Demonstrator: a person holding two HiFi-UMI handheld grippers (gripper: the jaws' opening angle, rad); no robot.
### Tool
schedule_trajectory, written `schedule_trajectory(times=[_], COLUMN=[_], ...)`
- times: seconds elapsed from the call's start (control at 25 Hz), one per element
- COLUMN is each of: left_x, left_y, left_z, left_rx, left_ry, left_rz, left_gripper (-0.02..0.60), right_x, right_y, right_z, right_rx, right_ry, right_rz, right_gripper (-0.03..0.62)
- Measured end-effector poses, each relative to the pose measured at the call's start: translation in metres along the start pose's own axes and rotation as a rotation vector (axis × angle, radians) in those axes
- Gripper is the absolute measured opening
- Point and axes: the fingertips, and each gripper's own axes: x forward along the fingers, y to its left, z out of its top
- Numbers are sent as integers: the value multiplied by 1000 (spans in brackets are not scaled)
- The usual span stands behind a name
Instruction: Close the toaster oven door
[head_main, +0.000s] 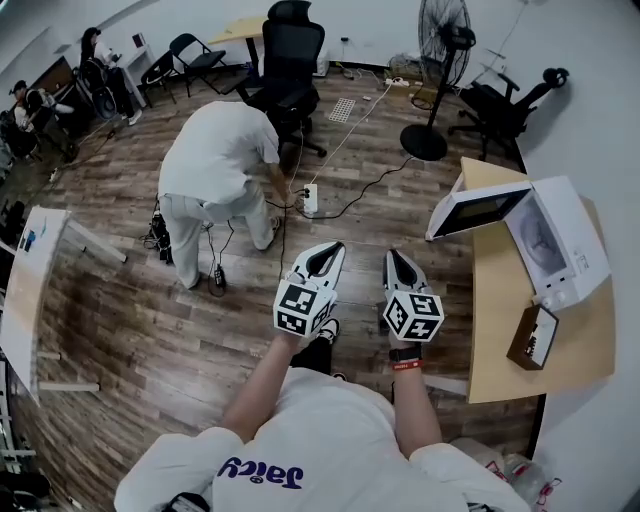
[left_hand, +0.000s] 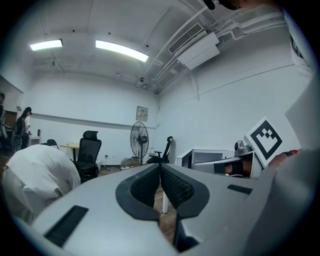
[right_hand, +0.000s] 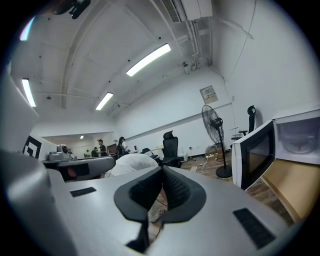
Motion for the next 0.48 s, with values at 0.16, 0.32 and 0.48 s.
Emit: schedule_trajectory(times=[0.16,0.32,0.48], left_x=[39,93,139], left_y=[-8,-25,-39], left_z=[4,6,6], left_rx=[22,34,38], left_ry=[-3,-2,0], left_rz=[-77,-175,-266], left_gripper=[25,25,25], right_x=[8,13,17], right_y=[-27,-72,-114], right_z=[7,18,26], right_rx=[-5,4,25], right_ry=[-7,-28,-48], right_rz=[-67,-155,-250], right_gripper=[0,0,-2])
